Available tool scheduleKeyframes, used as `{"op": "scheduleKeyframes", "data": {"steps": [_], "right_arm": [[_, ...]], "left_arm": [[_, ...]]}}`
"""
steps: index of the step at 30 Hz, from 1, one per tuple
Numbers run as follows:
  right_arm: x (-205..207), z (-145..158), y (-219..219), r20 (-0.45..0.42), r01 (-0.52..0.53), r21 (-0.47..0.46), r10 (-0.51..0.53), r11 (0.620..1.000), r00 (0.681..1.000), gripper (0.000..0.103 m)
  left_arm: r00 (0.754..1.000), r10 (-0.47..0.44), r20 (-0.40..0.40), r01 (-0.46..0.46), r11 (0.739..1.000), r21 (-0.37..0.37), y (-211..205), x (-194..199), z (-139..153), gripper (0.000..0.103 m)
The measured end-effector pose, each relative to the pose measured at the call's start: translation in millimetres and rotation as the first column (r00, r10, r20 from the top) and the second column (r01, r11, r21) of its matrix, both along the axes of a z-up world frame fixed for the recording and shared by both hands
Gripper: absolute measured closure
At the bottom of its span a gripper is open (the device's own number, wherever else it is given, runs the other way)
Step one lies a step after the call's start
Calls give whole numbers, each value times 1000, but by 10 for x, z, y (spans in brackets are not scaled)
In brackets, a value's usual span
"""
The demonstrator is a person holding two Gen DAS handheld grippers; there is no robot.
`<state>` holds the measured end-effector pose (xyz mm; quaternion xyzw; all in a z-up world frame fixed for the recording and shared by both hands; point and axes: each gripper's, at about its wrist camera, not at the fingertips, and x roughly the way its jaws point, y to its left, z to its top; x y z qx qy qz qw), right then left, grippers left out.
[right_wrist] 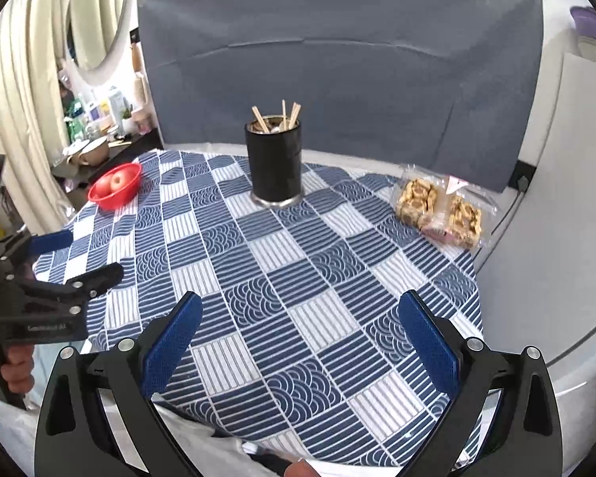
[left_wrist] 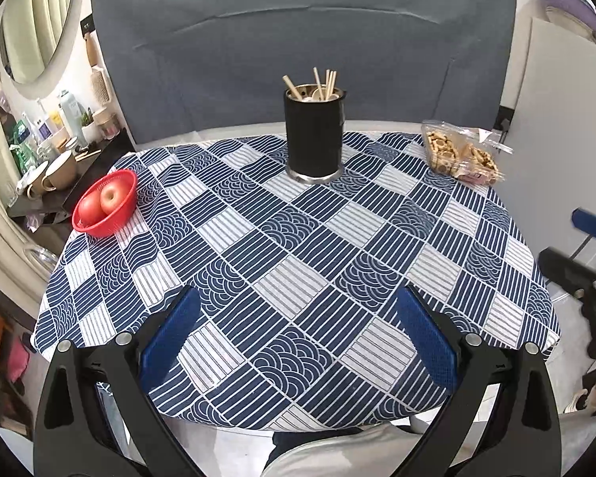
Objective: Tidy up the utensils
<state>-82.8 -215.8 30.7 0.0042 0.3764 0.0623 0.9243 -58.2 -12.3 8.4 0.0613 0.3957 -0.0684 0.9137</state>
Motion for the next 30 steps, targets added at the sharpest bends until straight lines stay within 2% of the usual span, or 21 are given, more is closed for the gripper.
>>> {"op": "scheduleKeyframes", "data": {"steps": [9, 16, 21, 30], "right_arm": [[-15, -75, -90, -33, 1, 31, 0, 1000, 999, 8], [-32, -95, -72, -43, -20, 12, 20, 1000, 999, 8], [-46, -117, -101, -61, -33, 29, 35, 999, 998, 8], [-86, -105, -52, -55, -56, 8, 57, 998, 997, 8]], "left_arm": [[1000, 22, -19, -22, 1000, 14, -68, -53, -59, 6], [999, 42, -31, -42, 999, 2, -74, -64, -73, 6], [998, 31, -49, -32, 999, -13, -91, -72, -105, 6], [999, 7, -37, -7, 1000, 11, -175, -109, -95, 6]]}}
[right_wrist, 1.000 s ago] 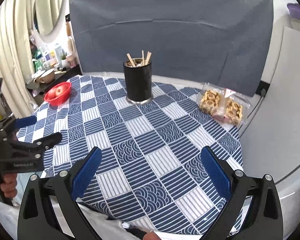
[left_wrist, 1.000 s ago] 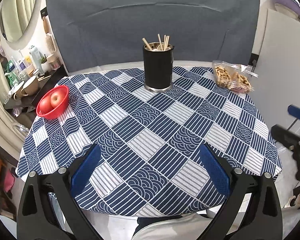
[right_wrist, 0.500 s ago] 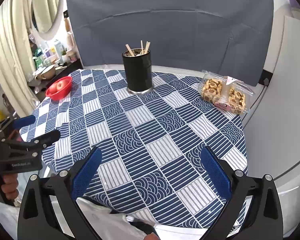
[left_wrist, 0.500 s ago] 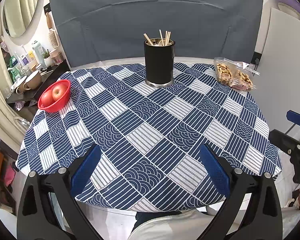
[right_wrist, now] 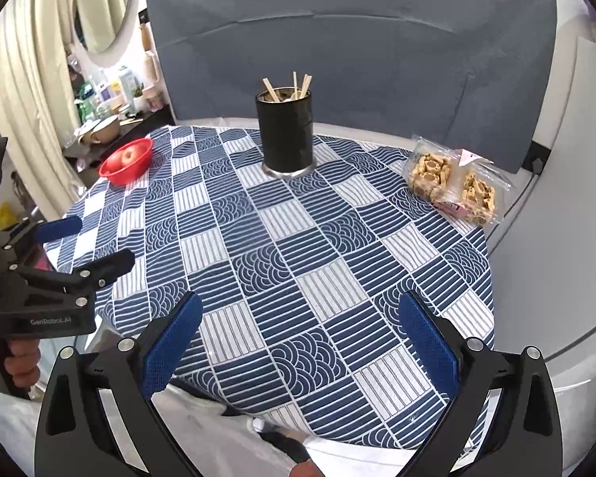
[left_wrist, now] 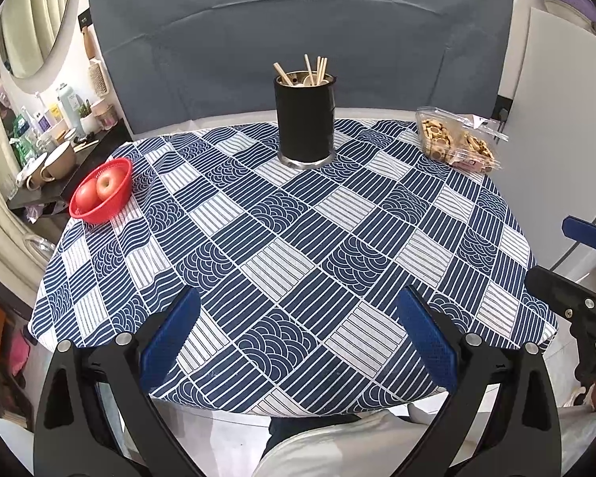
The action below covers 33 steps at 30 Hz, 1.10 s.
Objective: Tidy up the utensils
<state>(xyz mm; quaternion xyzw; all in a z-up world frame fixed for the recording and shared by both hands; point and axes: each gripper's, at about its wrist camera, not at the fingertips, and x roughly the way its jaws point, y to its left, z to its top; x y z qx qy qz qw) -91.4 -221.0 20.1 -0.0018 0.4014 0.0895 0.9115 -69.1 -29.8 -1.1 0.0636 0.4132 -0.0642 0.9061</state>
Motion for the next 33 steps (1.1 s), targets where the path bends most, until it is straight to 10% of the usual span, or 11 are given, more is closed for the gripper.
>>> {"op": "scheduleKeyframes", "data": {"steps": [33], "right_arm": [[58, -13, 1, -5, 10, -26, -10, 1000, 1000, 8]], "left_arm": [[1000, -7, -11, 7, 1000, -7, -18, 100, -30, 6]]}}
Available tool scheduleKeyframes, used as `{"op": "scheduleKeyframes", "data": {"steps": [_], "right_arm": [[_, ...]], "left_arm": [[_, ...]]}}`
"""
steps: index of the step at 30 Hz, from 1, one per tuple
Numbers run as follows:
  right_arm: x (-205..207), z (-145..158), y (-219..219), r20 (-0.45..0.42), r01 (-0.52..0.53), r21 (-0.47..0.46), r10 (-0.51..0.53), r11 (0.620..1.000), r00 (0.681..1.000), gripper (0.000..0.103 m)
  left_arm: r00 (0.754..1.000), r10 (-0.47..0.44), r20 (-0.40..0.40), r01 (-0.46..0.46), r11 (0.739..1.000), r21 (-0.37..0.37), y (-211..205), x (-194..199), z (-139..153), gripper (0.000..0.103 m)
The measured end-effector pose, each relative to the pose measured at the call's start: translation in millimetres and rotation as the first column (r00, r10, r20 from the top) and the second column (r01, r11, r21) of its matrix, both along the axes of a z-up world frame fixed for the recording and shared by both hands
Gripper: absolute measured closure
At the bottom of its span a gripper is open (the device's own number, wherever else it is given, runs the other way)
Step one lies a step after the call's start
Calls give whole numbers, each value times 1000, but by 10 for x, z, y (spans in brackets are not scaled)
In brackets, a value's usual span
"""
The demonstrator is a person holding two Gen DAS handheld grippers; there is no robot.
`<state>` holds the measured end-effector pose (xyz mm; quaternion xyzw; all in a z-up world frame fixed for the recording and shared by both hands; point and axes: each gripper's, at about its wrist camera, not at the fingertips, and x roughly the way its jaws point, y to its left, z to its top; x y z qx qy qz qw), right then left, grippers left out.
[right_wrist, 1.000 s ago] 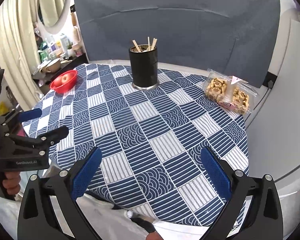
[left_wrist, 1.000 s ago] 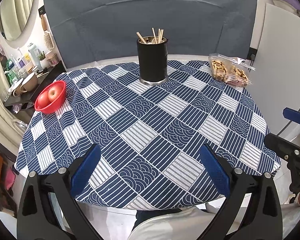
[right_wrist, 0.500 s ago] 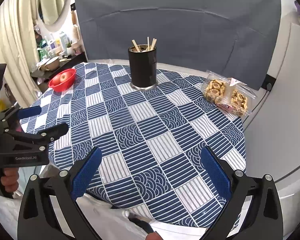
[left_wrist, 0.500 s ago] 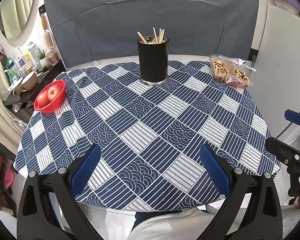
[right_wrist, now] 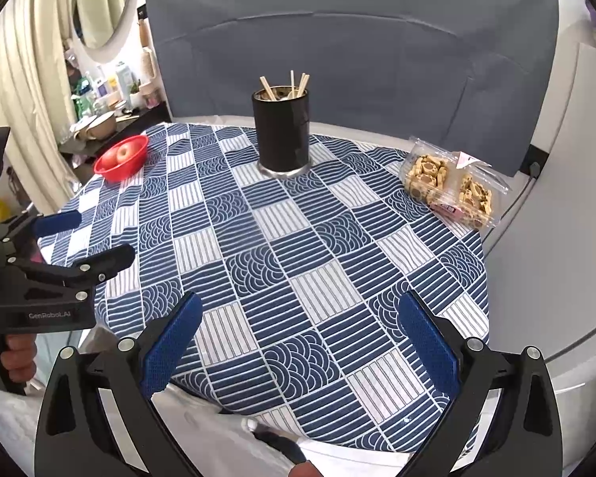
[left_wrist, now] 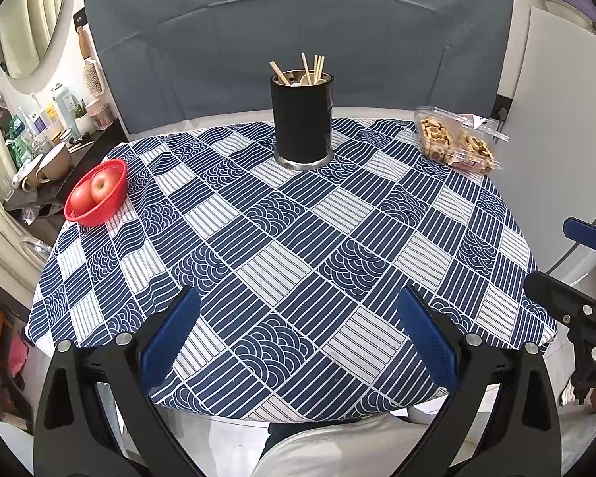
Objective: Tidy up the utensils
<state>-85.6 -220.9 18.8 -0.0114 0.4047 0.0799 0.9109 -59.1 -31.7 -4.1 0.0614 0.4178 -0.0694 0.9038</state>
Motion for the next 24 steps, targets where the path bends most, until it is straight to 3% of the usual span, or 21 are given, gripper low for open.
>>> {"op": "scheduleKeyframes", "data": {"steps": [24], "right_arm": [[48, 2, 62, 4, -27, -20, 27, 999, 1000, 8]], "left_arm": [[999, -35, -11, 35, 999, -6, -42, 46, -12, 6]]}}
